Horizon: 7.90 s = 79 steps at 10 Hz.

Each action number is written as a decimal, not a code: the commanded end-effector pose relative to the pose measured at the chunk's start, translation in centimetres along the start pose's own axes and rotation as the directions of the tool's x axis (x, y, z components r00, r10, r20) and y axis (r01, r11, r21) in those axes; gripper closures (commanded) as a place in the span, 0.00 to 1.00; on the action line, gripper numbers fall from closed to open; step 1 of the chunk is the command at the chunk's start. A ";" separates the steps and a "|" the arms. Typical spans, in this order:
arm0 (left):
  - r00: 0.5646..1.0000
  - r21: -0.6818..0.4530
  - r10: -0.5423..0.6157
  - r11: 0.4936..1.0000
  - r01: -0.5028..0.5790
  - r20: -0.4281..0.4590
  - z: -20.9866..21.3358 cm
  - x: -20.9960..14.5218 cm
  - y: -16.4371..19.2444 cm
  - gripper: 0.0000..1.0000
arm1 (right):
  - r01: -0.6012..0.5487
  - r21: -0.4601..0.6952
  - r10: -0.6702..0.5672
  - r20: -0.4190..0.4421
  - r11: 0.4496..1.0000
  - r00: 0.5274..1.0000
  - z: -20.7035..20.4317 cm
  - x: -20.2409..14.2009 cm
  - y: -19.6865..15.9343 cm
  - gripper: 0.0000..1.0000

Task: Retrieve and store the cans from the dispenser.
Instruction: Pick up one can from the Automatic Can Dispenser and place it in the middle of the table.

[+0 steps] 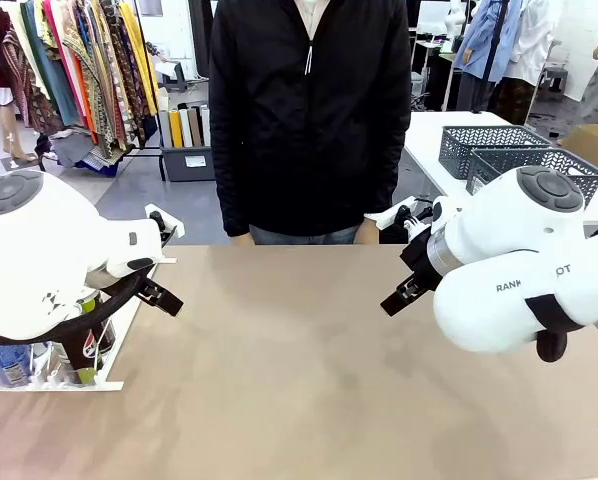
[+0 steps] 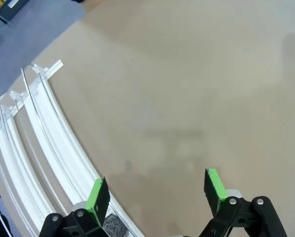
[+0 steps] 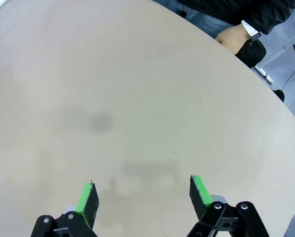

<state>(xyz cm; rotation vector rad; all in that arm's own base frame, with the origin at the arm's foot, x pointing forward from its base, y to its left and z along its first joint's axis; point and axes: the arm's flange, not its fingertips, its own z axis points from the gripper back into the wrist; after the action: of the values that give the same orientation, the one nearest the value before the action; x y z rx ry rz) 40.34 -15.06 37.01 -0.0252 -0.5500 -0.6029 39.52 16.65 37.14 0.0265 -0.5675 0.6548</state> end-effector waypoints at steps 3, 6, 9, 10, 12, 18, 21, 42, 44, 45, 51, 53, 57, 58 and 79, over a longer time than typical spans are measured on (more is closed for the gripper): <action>1.000 0.000 -0.001 1.000 0.001 0.000 0.0 0.0 0.0 0.00 | 0.000 0.000 0.000 0.000 1.000 1.000 0.0 0.0 0.0 0.00; 1.000 0.000 -0.001 1.000 0.001 0.000 0.0 0.0 0.0 0.00 | 0.000 0.000 0.000 0.000 1.000 1.000 0.0 0.0 0.0 0.00; 0.990 -0.138 -0.009 0.990 -0.010 -0.138 1.1 -0.2 0.2 0.00 | 0.046 0.191 -0.034 -0.067 0.981 0.997 0.9 -0.1 0.1 0.00; 0.957 -0.276 -0.038 0.960 -0.045 -0.287 2.6 -0.1 0.4 0.00 | 0.144 0.377 -0.095 -0.144 0.915 0.985 2.6 -0.2 -0.2 0.00; 0.930 -0.451 0.089 0.855 -0.255 -0.357 7.8 0.5 0.4 0.00 | 0.314 0.581 -0.238 -0.205 0.751 0.949 8.1 -1.2 -1.5 0.00; 0.768 -0.809 0.633 0.500 -0.310 0.096 20.7 -13.8 15.3 0.00 | 0.322 0.888 -0.713 0.009 0.328 0.701 18.4 -16.7 -11.7 0.00; 0.509 -0.857 0.841 0.390 -0.337 0.183 20.3 -22.1 18.9 0.00 | 0.390 0.887 -0.794 -0.044 0.248 0.606 16.4 -20.7 -13.8 0.00; 0.881 0.066 0.371 0.927 -0.369 -0.295 19.1 -9.7 14.5 0.00 | 0.406 0.879 -0.806 -0.042 0.252 0.591 19.8 -20.1 -19.9 0.00; 0.847 0.050 0.402 0.910 -0.411 -0.348 16.5 -9.8 14.9 0.00 | 0.406 0.879 -0.806 -0.042 0.252 0.591 19.8 -20.1 -19.9 0.00; 0.829 0.047 0.419 0.900 -0.434 -0.371 15.5 -9.8 14.9 0.00 | 0.406 0.879 -0.806 -0.042 0.252 0.591 19.8 -20.1 -19.9 0.00; 0.771 0.045 0.449 0.874 -0.483 -0.452 10.4 -10.2 15.9 0.00 | 0.406 0.879 -0.806 -0.042 0.252 0.591 19.8 -20.1 -19.9 0.00; 0.751 0.072 0.482 0.859 -0.507 -0.452 8.7 -10.4 16.3 0.00 | 0.406 0.879 -0.806 -0.042 0.252 0.591 19.8 -20.1 -19.9 0.00; 0.741 0.072 0.493 0.850 -0.522 -0.456 7.5 -10.6 17.0 0.00 | 0.406 0.879 -0.806 -0.042 0.252 0.591 19.8 -20.1 -19.9 0.00; 0.735 0.084 0.500 0.848 -0.524 -0.458 7.5 -10.6 16.9 0.00 | 0.406 0.879 -0.806 -0.042 0.252 0.591 19.8 -20.1 -19.9 0.00; 0.905 0.070 0.382 0.924 -0.376 -0.184 27.7 -8.9 13.5 1.00 | 0.406 0.879 -0.806 -0.042 0.252 0.591 19.8 -20.1 -19.9 0.00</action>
<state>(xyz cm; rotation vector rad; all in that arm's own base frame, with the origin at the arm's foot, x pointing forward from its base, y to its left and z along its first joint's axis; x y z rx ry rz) 27.18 6.85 58.69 -0.0717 -0.3854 -0.1947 28.11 -14.65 46.31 1.3106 -0.5242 0.0106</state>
